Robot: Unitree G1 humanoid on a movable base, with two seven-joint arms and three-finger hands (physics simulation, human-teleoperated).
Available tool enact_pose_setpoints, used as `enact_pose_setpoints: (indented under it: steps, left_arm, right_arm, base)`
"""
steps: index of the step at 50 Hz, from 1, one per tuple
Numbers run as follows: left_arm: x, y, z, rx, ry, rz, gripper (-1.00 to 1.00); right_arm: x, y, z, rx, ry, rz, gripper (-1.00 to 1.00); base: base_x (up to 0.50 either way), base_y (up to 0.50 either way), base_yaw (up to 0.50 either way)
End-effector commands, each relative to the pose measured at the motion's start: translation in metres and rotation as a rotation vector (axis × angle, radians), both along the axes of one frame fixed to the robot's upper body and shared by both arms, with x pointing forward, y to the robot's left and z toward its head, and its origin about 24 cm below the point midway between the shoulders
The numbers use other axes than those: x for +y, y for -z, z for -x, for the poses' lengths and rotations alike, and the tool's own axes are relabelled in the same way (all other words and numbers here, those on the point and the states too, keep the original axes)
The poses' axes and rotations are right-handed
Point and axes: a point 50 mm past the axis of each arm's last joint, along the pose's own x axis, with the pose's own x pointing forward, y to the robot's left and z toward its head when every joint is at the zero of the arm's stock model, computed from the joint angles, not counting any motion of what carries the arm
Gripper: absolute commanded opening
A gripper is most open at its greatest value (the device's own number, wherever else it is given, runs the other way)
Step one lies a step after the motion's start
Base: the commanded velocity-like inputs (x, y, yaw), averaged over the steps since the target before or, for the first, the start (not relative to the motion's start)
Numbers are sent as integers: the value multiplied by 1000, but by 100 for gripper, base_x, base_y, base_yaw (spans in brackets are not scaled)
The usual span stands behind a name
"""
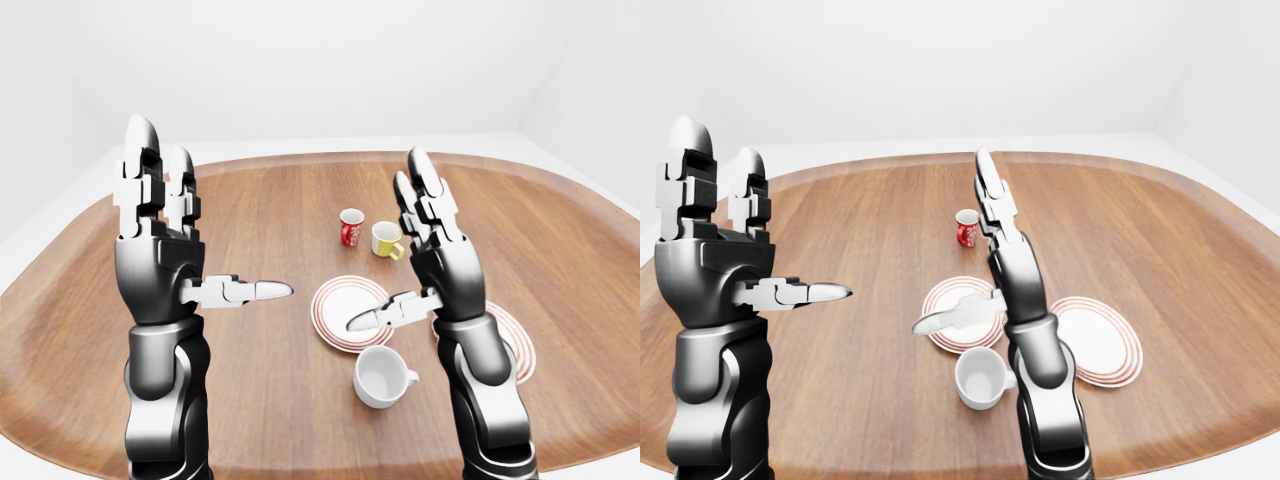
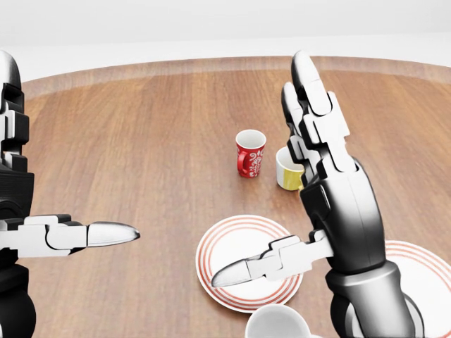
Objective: Put the white mug on the left plate.
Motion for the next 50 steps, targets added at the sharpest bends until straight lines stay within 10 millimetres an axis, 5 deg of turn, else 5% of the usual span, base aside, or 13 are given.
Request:
enact_pose_setpoints:
  steps: [1,7,16,50]
  left_arm:
    - [-1,0,0,0,3,-1,100]
    - [-3,0,0,-2,9,-1,100]
    - [-1,0,0,0,5,-4,100]
    - [2,-1,-1,-3,-5,-5,100]
  right_arm:
    - [32,3,-7,11,-122,97,100]
    - [40,-6,-27,10,-198,40,100]
    - [40,-8,-26,-9,-247,116,100]
    - [36,29,12,99,-214,283,100]
  base:
    - [0,0,0]
    - [0,0,0]
    - [0,0,0]
    - [0,0,0]
